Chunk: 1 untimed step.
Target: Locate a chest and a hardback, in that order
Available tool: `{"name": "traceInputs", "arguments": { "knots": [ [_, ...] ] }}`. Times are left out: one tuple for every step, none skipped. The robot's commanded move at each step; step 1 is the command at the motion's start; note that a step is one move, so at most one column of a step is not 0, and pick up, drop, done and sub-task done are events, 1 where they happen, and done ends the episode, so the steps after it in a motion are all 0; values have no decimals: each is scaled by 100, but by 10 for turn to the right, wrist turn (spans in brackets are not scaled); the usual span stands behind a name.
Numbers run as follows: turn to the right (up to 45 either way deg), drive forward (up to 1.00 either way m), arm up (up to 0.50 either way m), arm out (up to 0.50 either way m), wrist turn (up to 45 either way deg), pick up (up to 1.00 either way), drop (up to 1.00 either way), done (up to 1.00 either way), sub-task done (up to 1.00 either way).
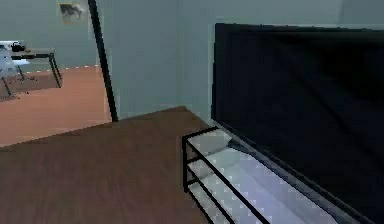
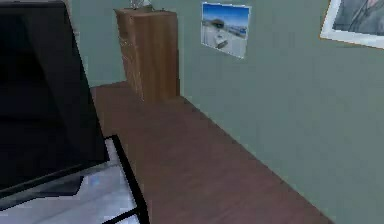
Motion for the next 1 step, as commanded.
{"name": "traceInputs", "arguments": {
  "knots": [
    [-450, 0, 0, 0, 0, 0, 0, 0, 0]
  ]
}}
